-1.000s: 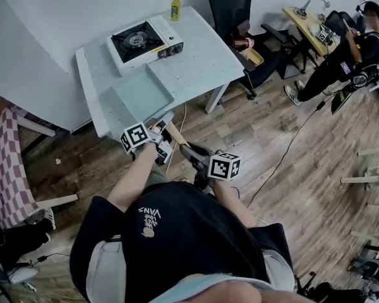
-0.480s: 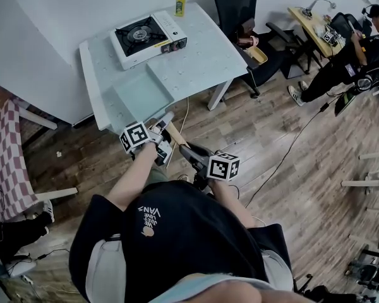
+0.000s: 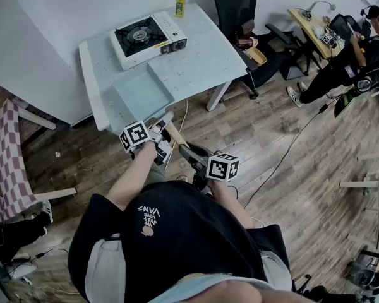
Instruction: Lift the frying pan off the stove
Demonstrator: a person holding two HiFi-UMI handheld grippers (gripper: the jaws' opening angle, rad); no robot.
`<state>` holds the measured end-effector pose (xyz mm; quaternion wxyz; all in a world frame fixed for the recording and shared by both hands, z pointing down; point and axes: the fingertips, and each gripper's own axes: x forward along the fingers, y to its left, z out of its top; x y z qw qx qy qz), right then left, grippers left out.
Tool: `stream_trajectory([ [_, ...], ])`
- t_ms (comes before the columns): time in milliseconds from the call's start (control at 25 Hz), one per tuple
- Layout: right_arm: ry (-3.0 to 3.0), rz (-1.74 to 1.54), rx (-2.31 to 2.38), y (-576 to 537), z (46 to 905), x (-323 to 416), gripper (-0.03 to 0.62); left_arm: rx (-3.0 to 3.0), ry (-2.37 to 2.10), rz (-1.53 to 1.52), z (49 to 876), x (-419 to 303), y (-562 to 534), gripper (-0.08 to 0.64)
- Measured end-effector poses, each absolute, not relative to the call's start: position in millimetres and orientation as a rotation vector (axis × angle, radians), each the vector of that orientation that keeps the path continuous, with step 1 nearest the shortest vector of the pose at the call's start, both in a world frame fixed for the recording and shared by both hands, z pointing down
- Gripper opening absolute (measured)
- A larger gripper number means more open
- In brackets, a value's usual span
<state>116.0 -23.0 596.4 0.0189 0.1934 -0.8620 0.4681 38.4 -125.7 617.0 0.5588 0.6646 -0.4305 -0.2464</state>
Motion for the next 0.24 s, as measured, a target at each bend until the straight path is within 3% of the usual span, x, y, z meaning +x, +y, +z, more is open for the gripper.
stream_trajectory([
  [240,-2.679,1.451,0.610,-23.6,593.8,114.7,0.107,1.567,-1.009,-0.580,614.6,37.6,-126.6,0.143],
])
